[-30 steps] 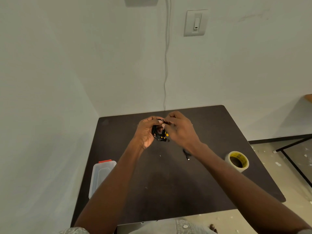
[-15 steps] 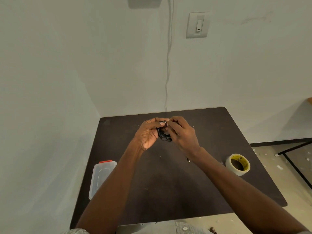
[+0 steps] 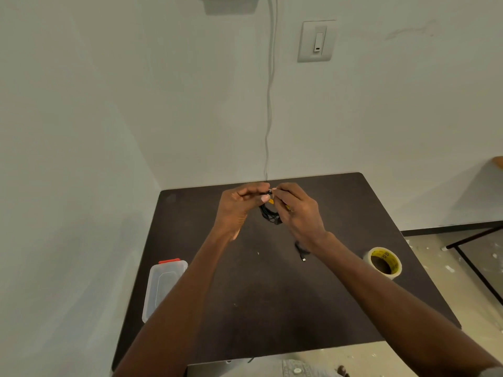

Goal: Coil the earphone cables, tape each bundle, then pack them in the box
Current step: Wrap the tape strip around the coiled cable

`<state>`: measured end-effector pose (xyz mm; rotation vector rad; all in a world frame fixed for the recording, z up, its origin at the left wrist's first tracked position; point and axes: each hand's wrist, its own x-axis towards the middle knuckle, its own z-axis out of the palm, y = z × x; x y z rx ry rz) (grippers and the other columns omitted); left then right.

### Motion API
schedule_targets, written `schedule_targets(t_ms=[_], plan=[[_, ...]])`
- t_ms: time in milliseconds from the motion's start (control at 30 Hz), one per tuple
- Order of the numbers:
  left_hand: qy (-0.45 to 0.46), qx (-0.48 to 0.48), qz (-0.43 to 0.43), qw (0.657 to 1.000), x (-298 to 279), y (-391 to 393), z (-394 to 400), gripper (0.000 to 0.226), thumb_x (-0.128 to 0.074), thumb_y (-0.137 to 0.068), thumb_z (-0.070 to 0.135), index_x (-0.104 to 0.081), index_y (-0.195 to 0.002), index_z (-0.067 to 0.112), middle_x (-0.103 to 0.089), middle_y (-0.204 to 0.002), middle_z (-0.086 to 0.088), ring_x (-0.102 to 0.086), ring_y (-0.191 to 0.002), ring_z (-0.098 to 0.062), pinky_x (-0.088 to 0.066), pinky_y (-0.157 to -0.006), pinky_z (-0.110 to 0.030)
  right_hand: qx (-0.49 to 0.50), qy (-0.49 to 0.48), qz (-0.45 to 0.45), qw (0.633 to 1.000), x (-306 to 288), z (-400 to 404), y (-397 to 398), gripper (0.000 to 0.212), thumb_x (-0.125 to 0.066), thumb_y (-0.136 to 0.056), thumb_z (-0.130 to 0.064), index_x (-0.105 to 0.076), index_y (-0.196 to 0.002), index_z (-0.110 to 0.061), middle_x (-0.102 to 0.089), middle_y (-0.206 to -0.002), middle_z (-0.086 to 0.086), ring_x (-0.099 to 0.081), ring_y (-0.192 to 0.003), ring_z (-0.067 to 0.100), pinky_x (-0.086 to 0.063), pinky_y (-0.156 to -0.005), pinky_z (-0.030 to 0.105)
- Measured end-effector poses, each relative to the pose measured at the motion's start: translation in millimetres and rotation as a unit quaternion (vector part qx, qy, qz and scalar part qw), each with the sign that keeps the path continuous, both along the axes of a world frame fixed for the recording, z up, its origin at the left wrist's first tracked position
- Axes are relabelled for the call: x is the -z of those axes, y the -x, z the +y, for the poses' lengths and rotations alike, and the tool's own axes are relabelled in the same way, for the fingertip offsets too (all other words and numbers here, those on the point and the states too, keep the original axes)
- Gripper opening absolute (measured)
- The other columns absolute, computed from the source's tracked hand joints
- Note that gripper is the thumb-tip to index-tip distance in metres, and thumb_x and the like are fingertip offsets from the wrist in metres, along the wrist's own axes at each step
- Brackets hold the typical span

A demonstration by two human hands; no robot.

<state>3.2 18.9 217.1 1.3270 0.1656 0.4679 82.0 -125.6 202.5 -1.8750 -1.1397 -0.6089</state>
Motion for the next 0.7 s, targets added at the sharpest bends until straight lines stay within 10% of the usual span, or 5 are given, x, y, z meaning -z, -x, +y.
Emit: schedule_targets(t_ms=[700], plan=[[-0.021,0.071,0.072,0.995,-4,1,4,0.011,-0.068,-0.083,0.003,-0.071,-0.093,-0.002,-0.072,-0.085,-0.014,-0.068,-0.082,-0.022,-0.055,-0.08,-0.031,-0.037,0.028,0.003,0.999,1,-11,4,0.018,-0.065,-0.082,0.007,-0.072,-0.097,-0.001,-0.07,-0.102,0.01,-0.068,-0.088,0.023,-0.056,-0.075,0.032]])
